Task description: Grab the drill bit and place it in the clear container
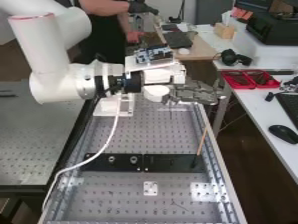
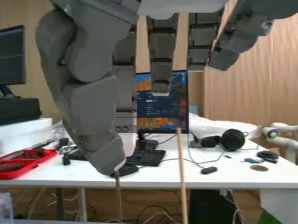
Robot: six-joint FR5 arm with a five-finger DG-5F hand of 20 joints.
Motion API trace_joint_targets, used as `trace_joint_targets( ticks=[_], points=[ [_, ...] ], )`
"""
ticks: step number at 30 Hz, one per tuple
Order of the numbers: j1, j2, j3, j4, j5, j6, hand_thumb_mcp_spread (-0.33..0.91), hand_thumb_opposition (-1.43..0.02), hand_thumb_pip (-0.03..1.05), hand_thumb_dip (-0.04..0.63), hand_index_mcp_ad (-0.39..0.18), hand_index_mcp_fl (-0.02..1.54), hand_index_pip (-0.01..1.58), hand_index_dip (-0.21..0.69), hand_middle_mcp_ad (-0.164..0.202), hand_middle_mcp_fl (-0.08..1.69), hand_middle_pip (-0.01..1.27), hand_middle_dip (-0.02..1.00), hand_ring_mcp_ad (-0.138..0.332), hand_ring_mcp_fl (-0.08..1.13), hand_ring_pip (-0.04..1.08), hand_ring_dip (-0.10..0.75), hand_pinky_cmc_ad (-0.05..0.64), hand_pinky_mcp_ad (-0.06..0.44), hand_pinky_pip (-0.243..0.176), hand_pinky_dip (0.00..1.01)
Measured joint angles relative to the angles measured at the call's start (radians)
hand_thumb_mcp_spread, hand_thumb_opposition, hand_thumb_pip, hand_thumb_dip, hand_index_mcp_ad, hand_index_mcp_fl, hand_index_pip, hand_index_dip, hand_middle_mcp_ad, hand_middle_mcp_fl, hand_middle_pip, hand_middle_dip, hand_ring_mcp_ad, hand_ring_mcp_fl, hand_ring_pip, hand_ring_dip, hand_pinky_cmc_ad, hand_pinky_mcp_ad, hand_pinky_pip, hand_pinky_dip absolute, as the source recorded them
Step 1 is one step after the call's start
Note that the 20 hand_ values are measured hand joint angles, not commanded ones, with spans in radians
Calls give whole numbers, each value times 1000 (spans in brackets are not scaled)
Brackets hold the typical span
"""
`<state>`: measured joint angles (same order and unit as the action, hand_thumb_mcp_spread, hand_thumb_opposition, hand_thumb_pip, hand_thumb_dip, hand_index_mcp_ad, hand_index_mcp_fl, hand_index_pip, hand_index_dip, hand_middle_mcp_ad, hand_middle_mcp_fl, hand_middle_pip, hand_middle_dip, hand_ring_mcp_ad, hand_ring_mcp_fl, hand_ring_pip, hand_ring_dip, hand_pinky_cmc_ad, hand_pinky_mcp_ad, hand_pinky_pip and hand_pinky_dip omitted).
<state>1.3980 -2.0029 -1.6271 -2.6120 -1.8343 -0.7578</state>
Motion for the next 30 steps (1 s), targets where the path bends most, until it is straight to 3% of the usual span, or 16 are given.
trace_joint_targets(
  ticks=[16, 30],
  points=[
    [236, 82, -54, -13, 72, -41, 623, -974, 456, 236, -122, 887, 1035, 145, 73, 379, 115, 213, 180, 129, 98, 38, 342, 154, -28, 192],
    [362, 43, -6, -46, 83, -74, 628, -984, 456, 236, -122, 899, 1021, 145, 65, 379, 115, 213, 178, 126, 103, 49, 344, 154, -28, 192]
  ],
)
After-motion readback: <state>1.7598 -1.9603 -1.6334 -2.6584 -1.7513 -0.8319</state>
